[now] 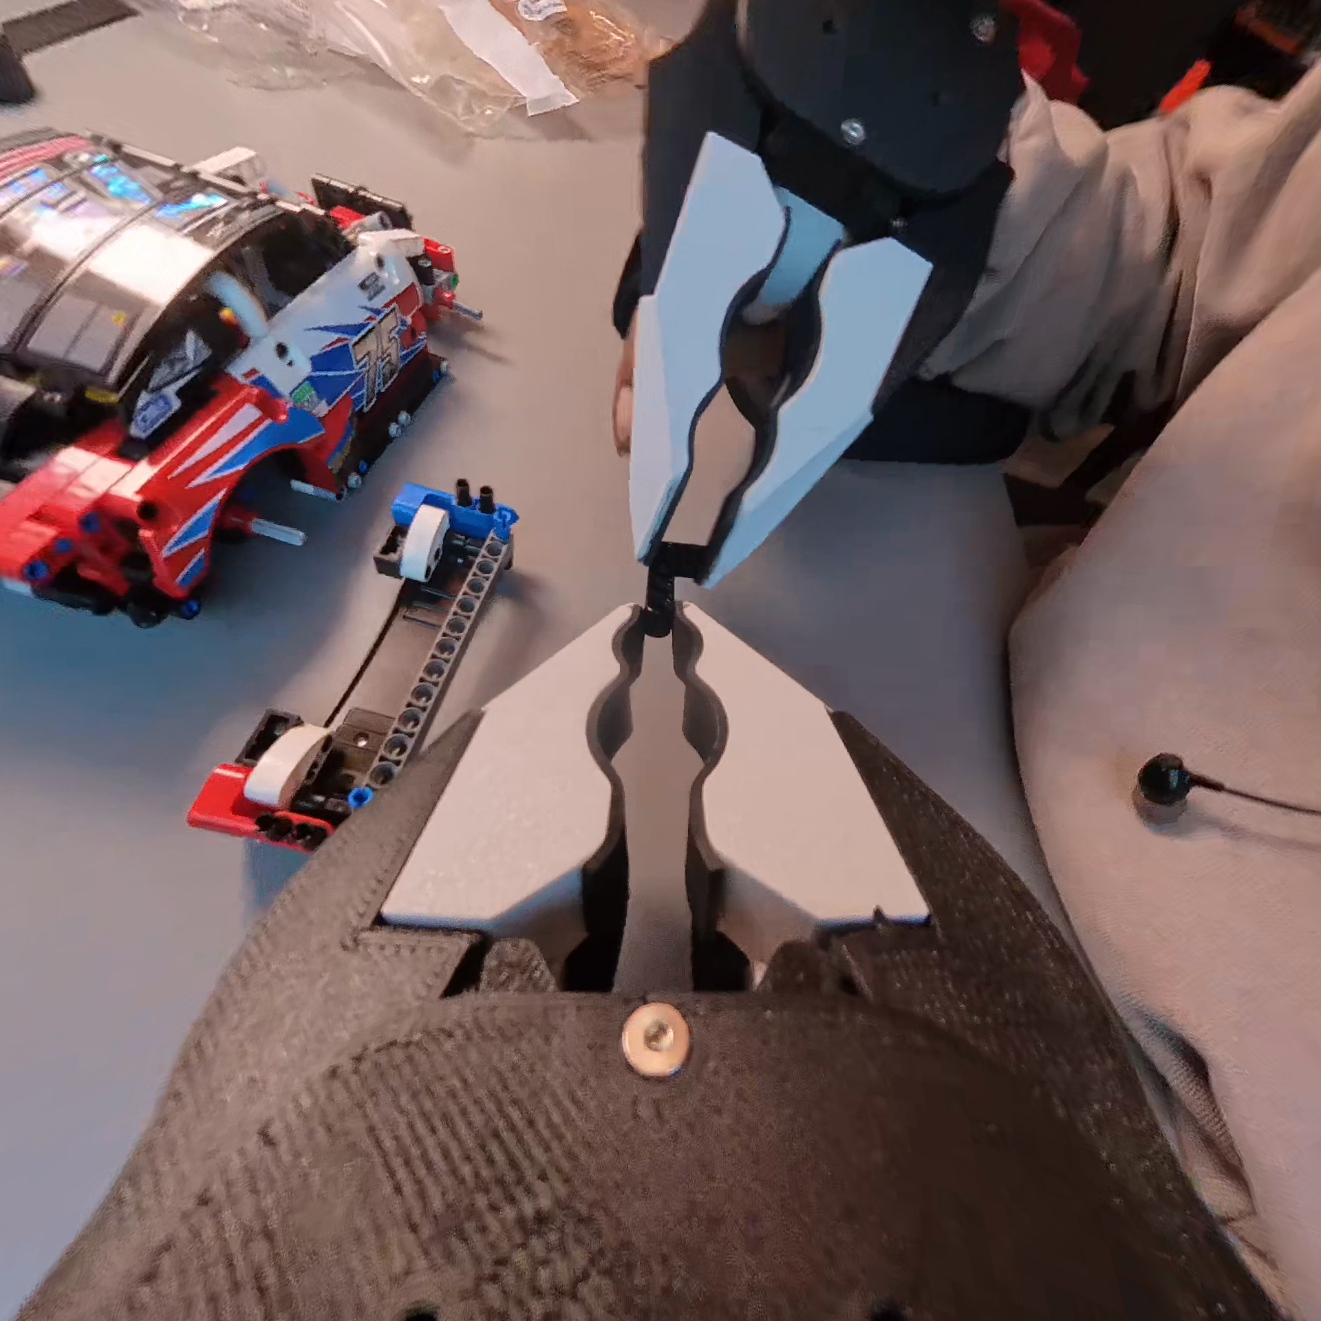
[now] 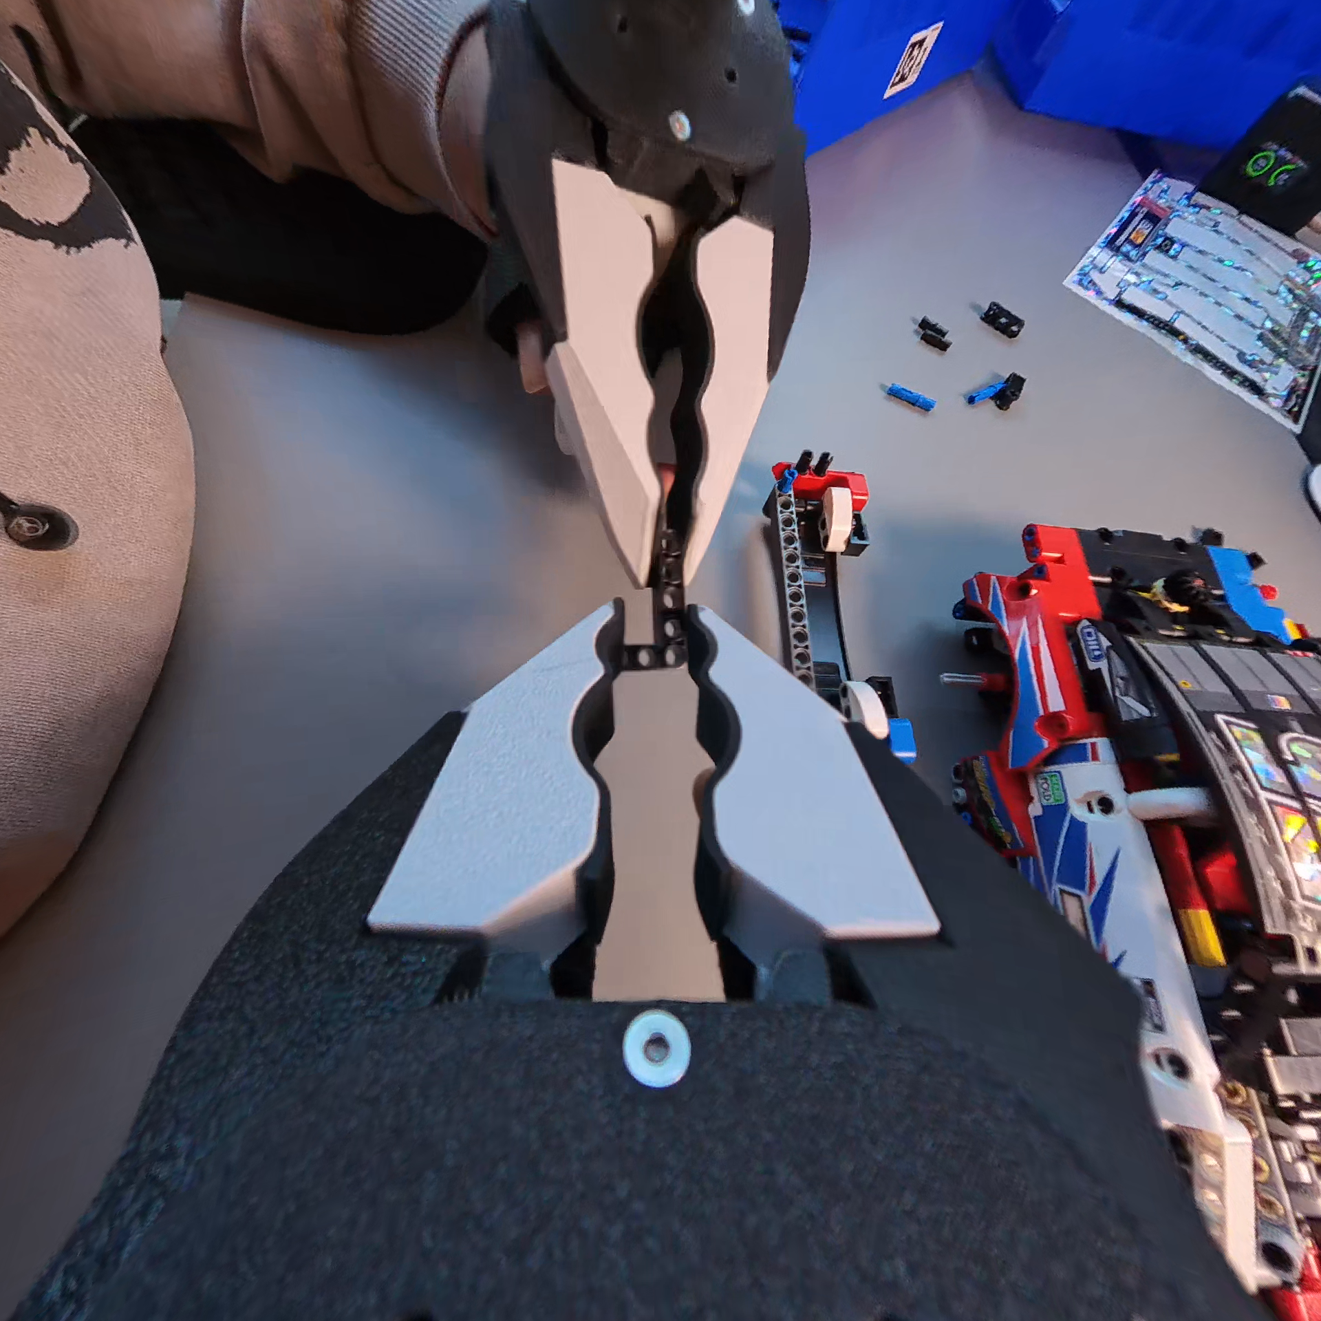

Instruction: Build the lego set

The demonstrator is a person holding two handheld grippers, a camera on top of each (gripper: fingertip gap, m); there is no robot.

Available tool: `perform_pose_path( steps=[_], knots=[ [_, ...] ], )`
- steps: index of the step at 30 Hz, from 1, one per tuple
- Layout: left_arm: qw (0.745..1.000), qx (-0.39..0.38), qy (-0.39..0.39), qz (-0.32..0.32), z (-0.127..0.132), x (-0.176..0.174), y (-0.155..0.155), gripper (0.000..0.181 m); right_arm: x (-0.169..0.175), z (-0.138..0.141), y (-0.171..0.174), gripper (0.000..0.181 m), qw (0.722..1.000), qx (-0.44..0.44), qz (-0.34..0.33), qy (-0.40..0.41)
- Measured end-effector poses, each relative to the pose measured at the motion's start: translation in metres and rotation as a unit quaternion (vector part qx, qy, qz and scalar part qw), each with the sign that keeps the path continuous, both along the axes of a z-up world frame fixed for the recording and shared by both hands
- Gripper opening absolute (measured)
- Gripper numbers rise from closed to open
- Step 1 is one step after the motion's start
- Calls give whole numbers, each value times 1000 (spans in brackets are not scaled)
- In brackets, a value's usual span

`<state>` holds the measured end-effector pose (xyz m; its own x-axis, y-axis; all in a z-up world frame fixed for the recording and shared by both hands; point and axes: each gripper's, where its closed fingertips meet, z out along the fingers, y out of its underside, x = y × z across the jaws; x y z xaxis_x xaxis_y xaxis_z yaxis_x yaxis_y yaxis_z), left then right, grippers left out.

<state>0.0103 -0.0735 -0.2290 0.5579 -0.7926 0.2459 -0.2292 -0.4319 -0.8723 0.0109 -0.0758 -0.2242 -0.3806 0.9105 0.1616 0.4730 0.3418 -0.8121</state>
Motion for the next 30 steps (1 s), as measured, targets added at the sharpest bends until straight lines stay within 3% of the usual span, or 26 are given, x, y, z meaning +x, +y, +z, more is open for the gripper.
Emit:
perform_pose_path(
  steps=[1, 4, 8, 11, 13, 15, 17, 21, 27, 30],
  knots=[
    [999, -23, -21, 16, 1, -4, 4, 5, 1, 4, 1, 23, 1000, -1, 1, 16],
    [988, -96, -108, 55, 8, -13, 13, 5, 5, 9, 8, 36, 998, 42, -5, 49],
    [965, -165, -193, 65, 14, -12, 16, 5, -3, 13, 13, 23, 987, 118, -26, 102],
    [951, -192, -233, 60, 17, -10, 15, 4, -7, 19, 17, 13, 984, 121, -35, 122],
    [947, -194, -250, 54, 20, -10, 15, 5, -6, 21, 17, 6, 992, 46, -42, 106],
    [957, -162, -236, 44, 23, -10, 14, 11, -3, 22, 15, 6, 992, -90, -44, 74],
    [973, -110, -199, 42, 26, -13, 14, 27, 0, 31, 21, 5, 969, -228, -64, 66],
    [985, -31, -164, 39, 36, -12, 13, 30, 4, 43, 24, 4, 898, -433, -65, 48],
    [989, 20, -147, 20, 43, -4, 9, 28, 3, 40, 10, 4, 857, -514, -40, 16],
    [990, 19, -136, 1, 40, 2, 3, 12, 2, 36, 9, 5, 856, -515, -42, 5]
  ],
)
